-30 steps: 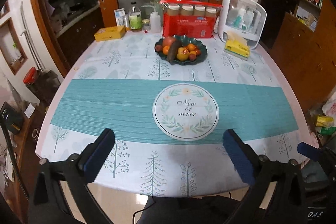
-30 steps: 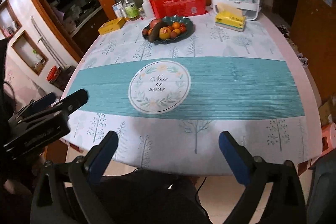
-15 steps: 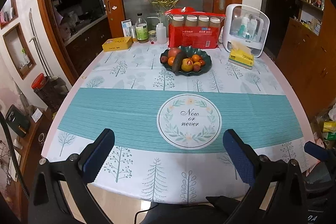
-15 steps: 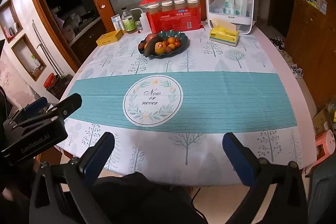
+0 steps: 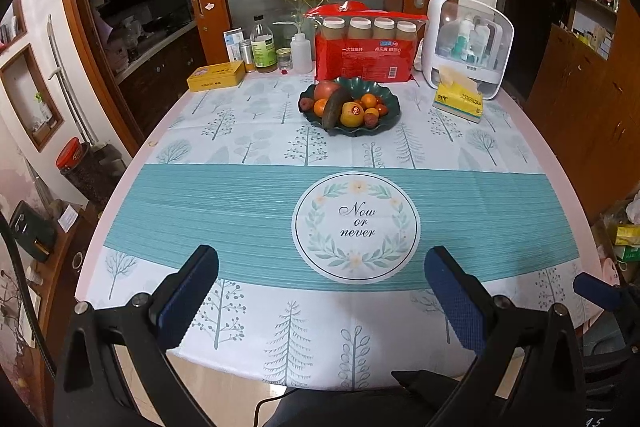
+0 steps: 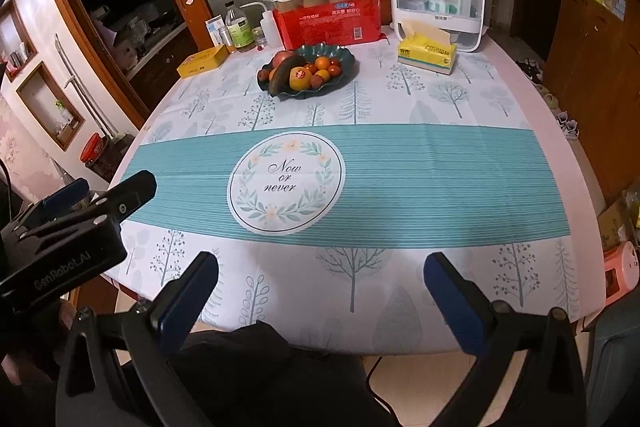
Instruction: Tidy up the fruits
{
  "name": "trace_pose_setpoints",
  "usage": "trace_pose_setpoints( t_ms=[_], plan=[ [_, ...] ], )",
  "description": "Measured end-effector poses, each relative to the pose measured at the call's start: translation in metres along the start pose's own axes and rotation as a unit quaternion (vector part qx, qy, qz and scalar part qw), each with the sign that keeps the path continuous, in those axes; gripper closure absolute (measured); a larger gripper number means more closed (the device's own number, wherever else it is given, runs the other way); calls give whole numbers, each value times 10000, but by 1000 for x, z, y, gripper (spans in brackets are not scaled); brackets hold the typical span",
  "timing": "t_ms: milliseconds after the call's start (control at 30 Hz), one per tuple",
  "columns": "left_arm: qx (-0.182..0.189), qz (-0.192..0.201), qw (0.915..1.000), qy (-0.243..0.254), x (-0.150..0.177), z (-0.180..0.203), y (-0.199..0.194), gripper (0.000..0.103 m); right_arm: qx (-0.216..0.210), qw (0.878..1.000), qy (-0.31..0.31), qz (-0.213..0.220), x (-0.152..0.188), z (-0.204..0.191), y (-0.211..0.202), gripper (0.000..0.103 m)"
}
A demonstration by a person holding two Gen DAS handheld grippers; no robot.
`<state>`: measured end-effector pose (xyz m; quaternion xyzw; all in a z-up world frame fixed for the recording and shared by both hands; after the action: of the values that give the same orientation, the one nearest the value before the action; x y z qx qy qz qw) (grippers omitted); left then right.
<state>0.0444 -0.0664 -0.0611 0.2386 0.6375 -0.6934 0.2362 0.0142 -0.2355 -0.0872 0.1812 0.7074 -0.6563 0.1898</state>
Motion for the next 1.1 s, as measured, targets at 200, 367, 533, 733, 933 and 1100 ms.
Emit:
trace_pose_setpoints(
  t_ms=[200,367,533,733,933,1100],
  plan=[
    [13,3,10000,8,-4,2,3,1,12,10000,-4,-4,-2,1,3,0],
    [15,1,10000,4,-5,2,4,1,2,10000,-6,-7,-3,1,3,0],
    [14,-9,10000,9,-5,2,5,1,-3,10000,-25,-49,-5,2,7,0],
    [15,-13,10000,12,-6,1,5,1,-15,10000,-31,-91,-6,1,12,0],
    [16,-12,10000,15,-6,1,5,1,-21,10000,-28,-93,-4,0,11,0],
    [13,-14,10000,7,-6,2,5,1,-19,10000,-27,-93,-4,0,11,0]
  ],
)
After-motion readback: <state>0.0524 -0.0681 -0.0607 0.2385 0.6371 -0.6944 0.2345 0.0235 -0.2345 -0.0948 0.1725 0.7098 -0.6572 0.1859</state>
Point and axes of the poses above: each gripper's, at about its wrist camera, not at the fingertips, and y roughly the way its jaws point, z to its right, x to its underside, the point moved 10 cm from there along y, roughly the way its jaws point, and after that the axes turned 8 degrees about x, right-handed, at the moved point
